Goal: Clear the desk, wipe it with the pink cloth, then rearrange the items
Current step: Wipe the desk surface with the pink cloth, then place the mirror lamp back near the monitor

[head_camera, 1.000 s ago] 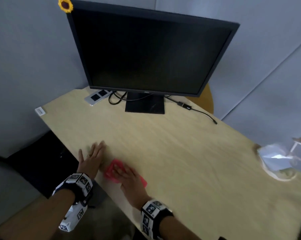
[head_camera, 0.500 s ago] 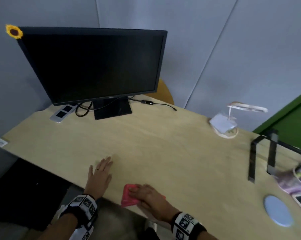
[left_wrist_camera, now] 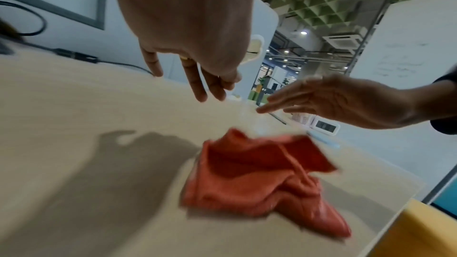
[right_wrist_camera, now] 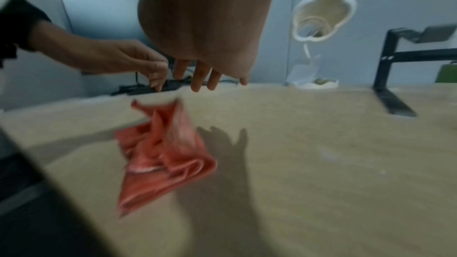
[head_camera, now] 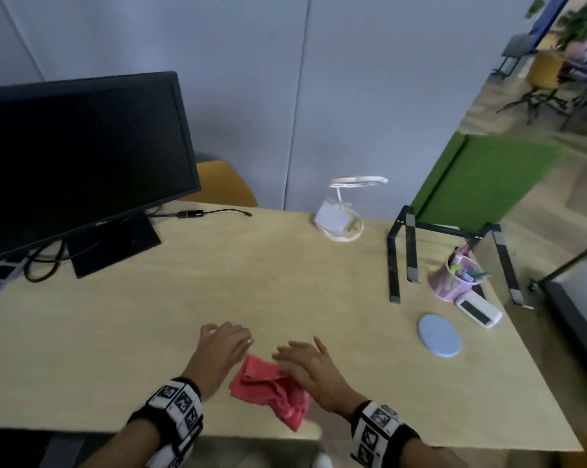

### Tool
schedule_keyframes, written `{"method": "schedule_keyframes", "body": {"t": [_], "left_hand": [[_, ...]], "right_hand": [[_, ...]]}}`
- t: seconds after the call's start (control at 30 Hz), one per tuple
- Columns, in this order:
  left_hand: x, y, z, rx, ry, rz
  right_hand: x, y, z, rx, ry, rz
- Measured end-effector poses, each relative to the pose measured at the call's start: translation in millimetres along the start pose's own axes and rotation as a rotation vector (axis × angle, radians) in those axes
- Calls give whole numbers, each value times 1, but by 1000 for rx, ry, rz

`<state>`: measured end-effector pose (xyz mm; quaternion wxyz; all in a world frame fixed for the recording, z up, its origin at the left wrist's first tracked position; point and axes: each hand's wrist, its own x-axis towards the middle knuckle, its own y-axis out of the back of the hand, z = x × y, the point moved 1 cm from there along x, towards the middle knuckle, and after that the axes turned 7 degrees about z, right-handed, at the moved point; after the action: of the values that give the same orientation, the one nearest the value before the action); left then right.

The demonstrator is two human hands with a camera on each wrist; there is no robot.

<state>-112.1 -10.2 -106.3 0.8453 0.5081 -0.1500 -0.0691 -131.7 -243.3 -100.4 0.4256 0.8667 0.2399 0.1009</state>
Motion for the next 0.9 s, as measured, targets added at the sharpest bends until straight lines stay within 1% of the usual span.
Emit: {"method": "schedule_keyframes", "body": {"t": [0.07, 0.13, 0.23, 0.37, 0.43, 0.53, 0.6, 0.67, 0.8, 0.9], "left_hand": [[26, -4, 19, 45, -68, -12], [53, -8, 37, 67, -126, -26], [96, -16, 75, -63, -103, -92], [145, -39, 124, -270, -82, -69], [168, -55, 150, -299, -28, -83], [195, -77, 189, -288, 14, -134], [207, -88, 207, -287, 37, -163], [215, -98, 216, -277, 65, -176], [224, -105, 208, -197, 90, -184], [230, -102, 185, -125, 130, -174]], "right_hand": [[-5, 27, 14, 95, -62, 114], [-8, 54, 30, 101, -82, 228], [-20, 101, 68, 49, -149, 419], [-46, 161, 129, 67, -323, 668], [-55, 184, 155, 88, -391, 742], [-53, 208, 176, 116, -429, 799], [-41, 218, 177, 150, -396, 825], [-16, 223, 172, 161, -354, 823], [57, 223, 156, 270, -316, 752], [118, 221, 151, 290, -357, 684]]}}
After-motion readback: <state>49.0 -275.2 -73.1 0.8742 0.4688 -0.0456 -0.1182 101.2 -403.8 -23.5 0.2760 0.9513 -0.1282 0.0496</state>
